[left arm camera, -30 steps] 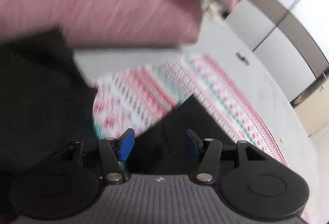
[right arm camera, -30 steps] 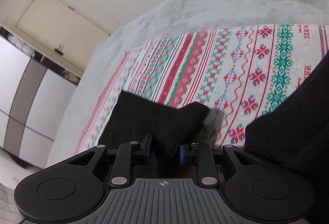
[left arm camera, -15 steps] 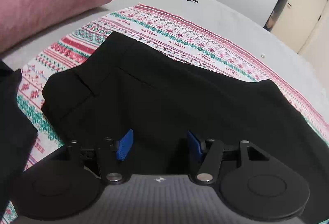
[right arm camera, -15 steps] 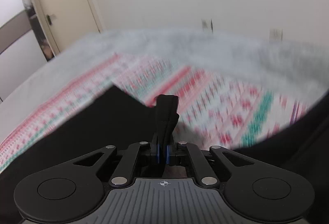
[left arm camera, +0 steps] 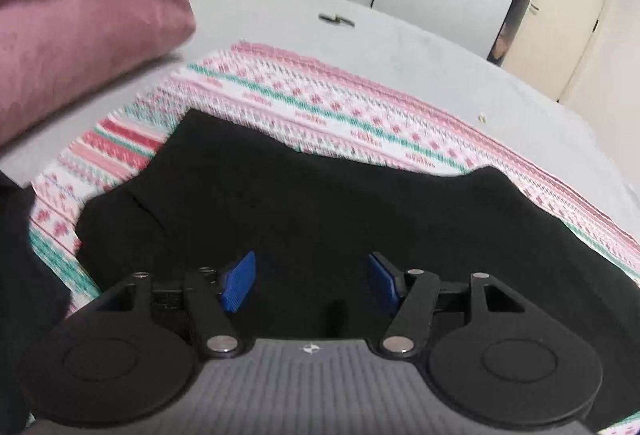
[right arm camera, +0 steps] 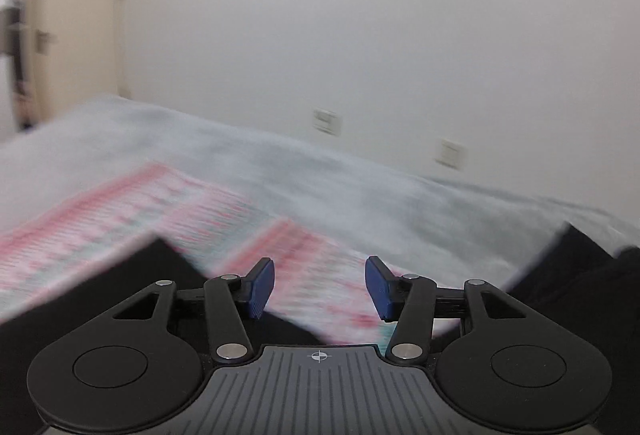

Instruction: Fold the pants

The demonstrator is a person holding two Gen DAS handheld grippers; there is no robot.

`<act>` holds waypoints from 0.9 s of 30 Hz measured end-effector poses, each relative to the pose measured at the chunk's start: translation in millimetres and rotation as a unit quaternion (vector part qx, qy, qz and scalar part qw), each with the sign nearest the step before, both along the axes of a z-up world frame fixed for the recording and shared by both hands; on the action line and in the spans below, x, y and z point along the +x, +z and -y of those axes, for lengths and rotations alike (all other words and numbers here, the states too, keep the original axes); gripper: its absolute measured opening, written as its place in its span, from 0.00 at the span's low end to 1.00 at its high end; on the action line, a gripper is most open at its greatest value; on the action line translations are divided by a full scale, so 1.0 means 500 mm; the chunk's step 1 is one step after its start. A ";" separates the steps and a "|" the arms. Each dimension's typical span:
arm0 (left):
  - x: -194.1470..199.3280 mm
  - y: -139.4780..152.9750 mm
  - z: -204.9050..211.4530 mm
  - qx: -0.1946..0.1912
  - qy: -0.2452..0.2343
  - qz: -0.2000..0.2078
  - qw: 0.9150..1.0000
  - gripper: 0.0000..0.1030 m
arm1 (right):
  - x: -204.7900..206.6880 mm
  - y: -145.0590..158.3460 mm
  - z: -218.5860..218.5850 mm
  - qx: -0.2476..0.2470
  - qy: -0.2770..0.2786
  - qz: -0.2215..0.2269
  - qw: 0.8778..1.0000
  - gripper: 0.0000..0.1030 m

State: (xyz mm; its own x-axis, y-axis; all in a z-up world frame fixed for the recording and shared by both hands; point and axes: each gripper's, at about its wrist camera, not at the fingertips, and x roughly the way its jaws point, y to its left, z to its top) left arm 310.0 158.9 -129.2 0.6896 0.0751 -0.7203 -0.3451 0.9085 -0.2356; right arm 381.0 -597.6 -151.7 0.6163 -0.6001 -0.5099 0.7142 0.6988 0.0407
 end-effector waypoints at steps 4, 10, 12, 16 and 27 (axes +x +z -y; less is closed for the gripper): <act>0.007 -0.009 0.012 -0.013 -0.025 -0.006 1.000 0.79 | 0.067 0.041 -0.234 -0.021 0.256 -0.001 0.967 0.48; 0.018 -0.041 0.012 -0.032 -0.046 -0.055 0.997 0.82 | 0.176 -0.008 -0.599 -0.089 0.516 -0.065 0.850 0.47; 0.021 -0.049 0.002 -0.047 -0.042 -0.058 0.996 0.82 | 0.216 -0.017 -0.658 -0.083 0.545 -0.074 0.831 0.47; 0.026 -0.049 0.000 -0.055 -0.048 -0.059 0.996 0.86 | 0.291 -0.043 -0.734 -0.077 0.585 -0.100 0.801 0.47; 0.024 -0.053 -0.004 -0.047 -0.034 -0.059 0.997 0.75 | 0.324 -0.084 -0.848 -0.126 0.576 -0.132 0.797 0.00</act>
